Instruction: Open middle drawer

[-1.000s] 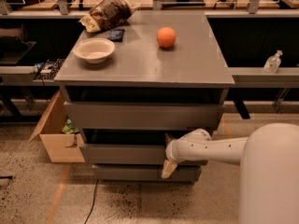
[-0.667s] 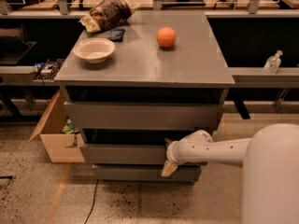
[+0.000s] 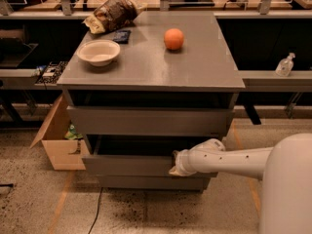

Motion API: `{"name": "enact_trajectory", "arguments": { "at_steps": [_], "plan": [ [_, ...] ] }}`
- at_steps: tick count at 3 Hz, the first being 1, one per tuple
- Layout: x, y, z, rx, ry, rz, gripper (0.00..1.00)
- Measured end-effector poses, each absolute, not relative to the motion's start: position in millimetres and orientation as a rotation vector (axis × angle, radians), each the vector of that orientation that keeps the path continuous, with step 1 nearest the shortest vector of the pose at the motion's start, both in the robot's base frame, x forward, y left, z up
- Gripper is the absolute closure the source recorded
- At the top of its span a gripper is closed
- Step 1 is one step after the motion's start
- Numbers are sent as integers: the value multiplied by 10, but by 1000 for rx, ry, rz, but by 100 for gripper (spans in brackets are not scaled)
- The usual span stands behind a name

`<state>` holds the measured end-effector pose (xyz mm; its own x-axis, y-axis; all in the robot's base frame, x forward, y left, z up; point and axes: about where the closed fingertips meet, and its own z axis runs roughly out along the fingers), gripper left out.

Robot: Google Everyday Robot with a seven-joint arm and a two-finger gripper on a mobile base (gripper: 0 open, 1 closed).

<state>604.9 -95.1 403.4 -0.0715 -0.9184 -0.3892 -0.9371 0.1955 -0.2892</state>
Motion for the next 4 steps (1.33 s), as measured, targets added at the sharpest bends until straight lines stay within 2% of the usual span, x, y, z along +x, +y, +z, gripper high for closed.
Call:
{"name": "enact_trajectory", "arguments": {
  "at_steps": [1,2,3,4],
  "plan": [
    [6049,-950,4126,-1726,1993,51,85],
    [6048,-950,4200,-1726,1993,51,100],
    [6047,-950,4201,-1725,1993,51,100],
    [5689,-924,4196,-1685,2056,122,100]
  ]
}}
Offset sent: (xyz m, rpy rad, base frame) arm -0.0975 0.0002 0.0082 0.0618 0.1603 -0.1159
